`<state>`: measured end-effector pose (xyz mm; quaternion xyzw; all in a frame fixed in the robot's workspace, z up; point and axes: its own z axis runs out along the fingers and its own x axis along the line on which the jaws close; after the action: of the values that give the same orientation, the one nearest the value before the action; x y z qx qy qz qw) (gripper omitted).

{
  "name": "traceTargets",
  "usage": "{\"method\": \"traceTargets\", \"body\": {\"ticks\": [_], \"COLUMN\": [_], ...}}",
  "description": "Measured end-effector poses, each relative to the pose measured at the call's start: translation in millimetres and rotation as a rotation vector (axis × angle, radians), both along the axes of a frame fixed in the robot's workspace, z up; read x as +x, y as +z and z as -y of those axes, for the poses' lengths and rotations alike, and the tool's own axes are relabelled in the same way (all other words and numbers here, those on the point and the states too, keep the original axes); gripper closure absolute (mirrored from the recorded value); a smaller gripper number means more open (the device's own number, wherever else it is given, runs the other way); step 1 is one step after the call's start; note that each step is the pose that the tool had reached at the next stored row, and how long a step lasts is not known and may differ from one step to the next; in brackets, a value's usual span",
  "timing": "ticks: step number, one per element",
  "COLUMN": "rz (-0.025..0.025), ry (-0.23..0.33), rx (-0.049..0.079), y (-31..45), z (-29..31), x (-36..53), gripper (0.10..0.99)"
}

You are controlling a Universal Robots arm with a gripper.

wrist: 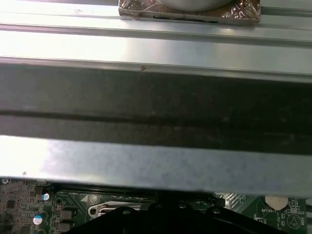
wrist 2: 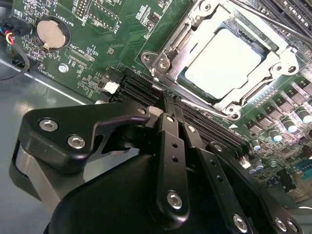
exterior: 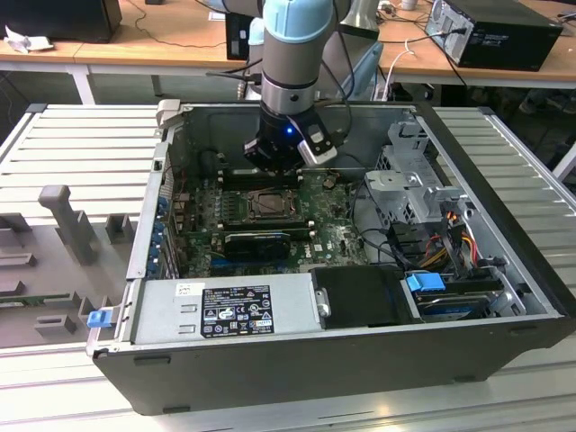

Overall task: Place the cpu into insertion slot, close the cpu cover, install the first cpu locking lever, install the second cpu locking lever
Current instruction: 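Install the first cpu locking lever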

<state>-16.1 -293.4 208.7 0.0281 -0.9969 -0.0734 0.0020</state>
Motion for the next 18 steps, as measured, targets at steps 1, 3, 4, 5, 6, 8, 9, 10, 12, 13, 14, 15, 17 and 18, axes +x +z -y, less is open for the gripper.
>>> {"method": "traceTargets", "body": {"ticks": [1,3,4,5,6,8,9,10,12,13,14,15,17,18], "rz": [0.0,0.0,0.0,0.0,0.0,0.0,0.0001,0.0,0.0,0.0001,0.0,0.0,0.0,0.0001], "ry": [0.0,0.0,0.0,0.0,0.0,0.0,0.0,0.0,0.0,0.0,0.0,0.0,0.0,0.0], "rx": [0.0,0.0,0.0,-0.001,-0.001,-0.002,-0.004,-0.006,-0.008,-0.008,-0.009,-0.009,-0.012,-0.014], "y": [-0.6,-2.2,-3.5,-3.8,-3.9,-4.2,-4.3,-4.3,-4.3,-4.4,-4.4,-4.6,-4.8,-4.9], "z": [0.0,0.0,0.0,0.0,0.0,0.0,0.0,0.1,0.4,0.5,0.6,0.6,0.6,0.6], "x": [0.2,0.7,0.8,0.8,0.8,0.9,0.9,0.8,0.8,0.8,0.8,0.8,0.9,0.9], "gripper": [0.98,0.98,0.98,0.98,0.98,0.98,0.98,0.98,0.98,0.98,0.98,0.98,0.98,0.98]}}
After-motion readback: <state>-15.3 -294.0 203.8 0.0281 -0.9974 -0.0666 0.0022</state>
